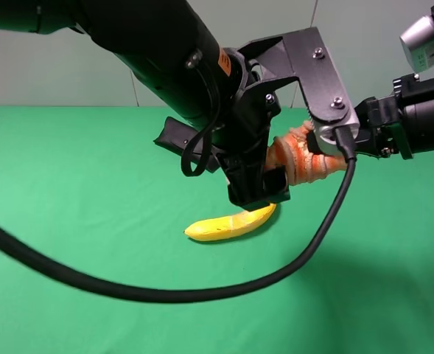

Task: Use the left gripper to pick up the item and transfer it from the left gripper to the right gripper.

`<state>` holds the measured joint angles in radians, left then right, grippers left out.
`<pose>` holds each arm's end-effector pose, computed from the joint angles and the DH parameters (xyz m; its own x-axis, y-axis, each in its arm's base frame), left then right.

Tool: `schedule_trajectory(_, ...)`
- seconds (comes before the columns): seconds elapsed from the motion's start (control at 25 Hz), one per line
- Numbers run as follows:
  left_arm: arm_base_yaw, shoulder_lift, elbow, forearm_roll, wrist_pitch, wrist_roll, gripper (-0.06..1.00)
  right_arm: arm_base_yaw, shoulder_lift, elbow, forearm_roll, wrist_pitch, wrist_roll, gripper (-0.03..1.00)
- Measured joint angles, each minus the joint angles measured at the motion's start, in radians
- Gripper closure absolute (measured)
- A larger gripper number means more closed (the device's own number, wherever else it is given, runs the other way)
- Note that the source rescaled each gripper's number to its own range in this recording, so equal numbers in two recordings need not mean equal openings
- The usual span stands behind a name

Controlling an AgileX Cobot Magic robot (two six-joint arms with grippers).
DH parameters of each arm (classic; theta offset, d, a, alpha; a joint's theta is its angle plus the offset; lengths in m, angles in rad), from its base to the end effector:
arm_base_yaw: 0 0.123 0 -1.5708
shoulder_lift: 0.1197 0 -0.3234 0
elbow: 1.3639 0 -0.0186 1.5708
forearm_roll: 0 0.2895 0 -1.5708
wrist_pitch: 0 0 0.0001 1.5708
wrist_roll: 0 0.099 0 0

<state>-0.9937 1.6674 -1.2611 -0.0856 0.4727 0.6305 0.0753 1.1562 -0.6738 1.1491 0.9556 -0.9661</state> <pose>0.2257 -0.3538 0.2953 0.1190 0.7812 -0.6128 0.9288 0.1306 0.3468 0.2141 0.0902 0.2856 -0.7642 -0.0951 -0.6379 -0.5439 0.6268 0.5580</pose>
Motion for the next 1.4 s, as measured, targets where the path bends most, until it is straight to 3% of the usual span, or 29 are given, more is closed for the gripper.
schedule_trajectory(0.12, 0.0, 0.0, 0.0, 0.0, 0.003, -0.009, -0.04, 0.0, 0.0, 0.0, 0.0, 0.0, 0.0, 0.95)
schedule_trajectory(0.36, 0.0, 0.0, 0.0, 0.0, 0.006, -0.012, -0.05, 0.0, 0.0, 0.0, 0.0, 0.0, 0.0, 0.95)
schedule_trajectory(0.64, 0.0, -0.064, 0.0, 0.0, 0.081, -0.017, -0.06, 0.0, 0.0, 0.0, 0.0, 0.0, 0.0, 0.95)
schedule_trajectory(0.76, -0.003, -0.129, 0.0, 0.001, 0.128, -0.075, -0.06, 0.0, 0.0, 0.0, 0.0, 0.0, 0.0, 0.95)
schedule_trajectory(1.08, -0.003, -0.298, -0.001, 0.079, 0.413, -0.341, -0.06, 0.0, 0.0, 0.0, 0.0, -0.001, 0.003, 0.96)
schedule_trajectory(1.28, -0.003, -0.379, -0.001, 0.155, 0.611, -0.416, -0.06, 0.0, 0.0, 0.0, -0.008, -0.001, 0.008, 0.96)
schedule_trajectory(1.4, 0.006, -0.435, 0.01, 0.183, 0.655, -0.438, -0.06, 0.0, 0.0, 0.0, -0.015, -0.001, 0.011, 0.96)
